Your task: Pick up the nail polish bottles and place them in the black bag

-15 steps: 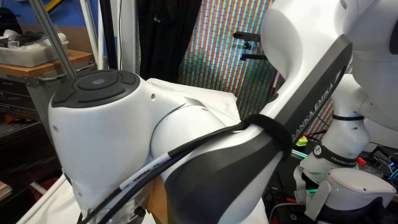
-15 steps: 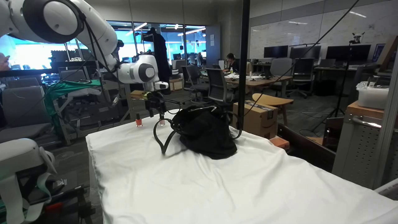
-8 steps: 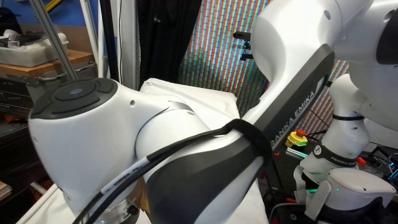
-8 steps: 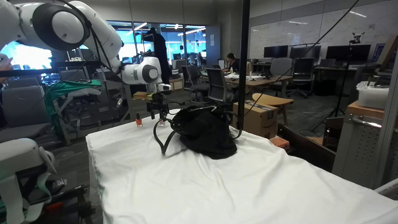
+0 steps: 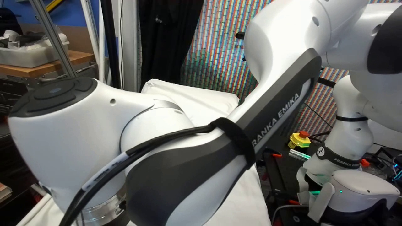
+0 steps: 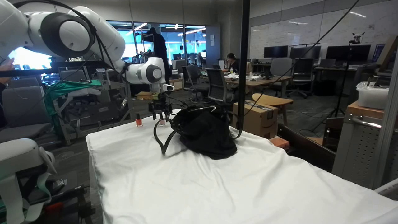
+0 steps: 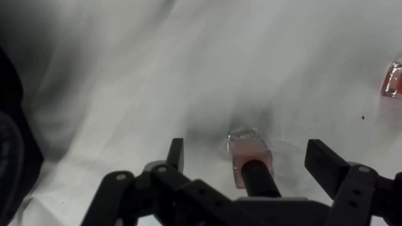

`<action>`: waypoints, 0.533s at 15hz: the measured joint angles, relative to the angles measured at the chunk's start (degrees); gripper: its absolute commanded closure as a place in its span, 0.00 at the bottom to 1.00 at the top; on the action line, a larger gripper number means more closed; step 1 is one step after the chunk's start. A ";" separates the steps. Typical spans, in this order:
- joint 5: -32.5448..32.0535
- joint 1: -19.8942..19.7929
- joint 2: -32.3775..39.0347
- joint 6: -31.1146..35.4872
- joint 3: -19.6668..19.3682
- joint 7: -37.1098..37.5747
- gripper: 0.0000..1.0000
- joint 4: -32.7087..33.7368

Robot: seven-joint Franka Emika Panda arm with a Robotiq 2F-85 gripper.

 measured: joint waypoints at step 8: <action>0.81 -0.20 2.55 -2.03 0.14 -2.82 0.00 3.33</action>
